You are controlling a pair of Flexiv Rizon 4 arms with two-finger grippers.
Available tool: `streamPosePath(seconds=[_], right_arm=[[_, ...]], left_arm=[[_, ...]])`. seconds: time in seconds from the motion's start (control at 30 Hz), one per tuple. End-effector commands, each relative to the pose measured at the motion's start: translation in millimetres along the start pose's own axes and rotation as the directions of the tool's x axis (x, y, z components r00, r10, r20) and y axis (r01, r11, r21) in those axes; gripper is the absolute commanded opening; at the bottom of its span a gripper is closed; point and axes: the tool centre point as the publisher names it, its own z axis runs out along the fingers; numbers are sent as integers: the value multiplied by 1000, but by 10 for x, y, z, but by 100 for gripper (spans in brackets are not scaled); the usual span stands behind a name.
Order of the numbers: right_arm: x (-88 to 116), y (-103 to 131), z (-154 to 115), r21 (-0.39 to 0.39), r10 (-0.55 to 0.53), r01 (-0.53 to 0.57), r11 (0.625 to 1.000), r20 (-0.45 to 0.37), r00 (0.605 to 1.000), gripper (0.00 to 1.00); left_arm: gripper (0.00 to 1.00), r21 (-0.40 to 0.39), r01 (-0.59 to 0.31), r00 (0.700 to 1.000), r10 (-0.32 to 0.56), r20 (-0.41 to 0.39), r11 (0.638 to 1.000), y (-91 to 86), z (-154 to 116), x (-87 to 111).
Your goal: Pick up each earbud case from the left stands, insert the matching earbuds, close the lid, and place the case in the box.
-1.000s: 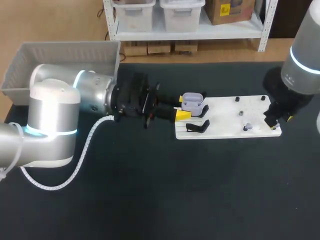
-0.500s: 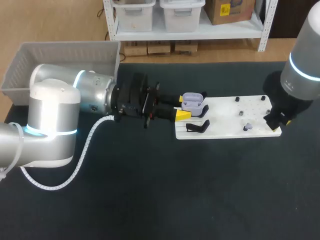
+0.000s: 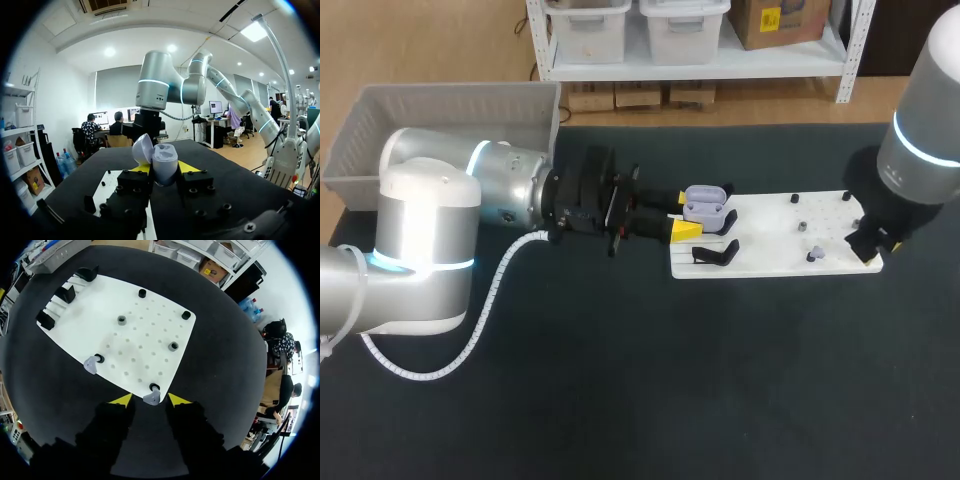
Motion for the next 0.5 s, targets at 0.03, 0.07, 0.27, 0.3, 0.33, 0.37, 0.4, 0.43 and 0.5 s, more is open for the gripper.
streamPosePath(seconds=[0.03, 0.07, 0.27, 0.3, 0.33, 0.37, 0.4, 0.43, 0.5], right_arm=[[-27, 5, 18, 4, 2, -2, 1000, -2, 1000, 39], [-28, 3, 18, 5, 3, -3, 1000, -2, 1000, 39], [-29, -14, 26, 8, 6, -6, 1000, -4, 1000, 38], [-28, -17, 29, 8, 7, -7, 1000, -4, 1000, 38], [-26, -21, 33, 8, 8, -8, 1000, -5, 1000, 38], [-25, -23, 35, 8, 9, -9, 1000, -5, 1000, 38], [-24, -24, 36, 7, 10, -10, 1000, -5, 1000, 38], [-24, -24, 38, 6, 11, -11, 1000, -5, 1000, 38], [-25, -24, 46, 6, 10, -10, 1000, -6, 1000, 37]], left_arm=[[0, -6, -2, 1000, 2, 1, 1000, -15, 0, 1], [0, -6, -2, 1000, 2, 1, 1000, -15, 0, 1], [0, -6, -2, 1000, 2, 1, 1000, -15, 0, 1], [0, -6, -2, 1000, 2, 1, 1000, -15, 0, 1], [0, -6, -2, 1000, 2, 1, 1000, -15, 0, 1], [0, -6, -2, 1000, 2, 1, 1000, -15, 0, 1], [0, -6, -2, 1000, 2, 1, 1000, -15, 0, 1], [0, -6, -2, 1000, 2, 1, 1000, -15, 0, 1], [0, -6, -2, 1000, 2, 1, 1000, -15, 0, 1]])
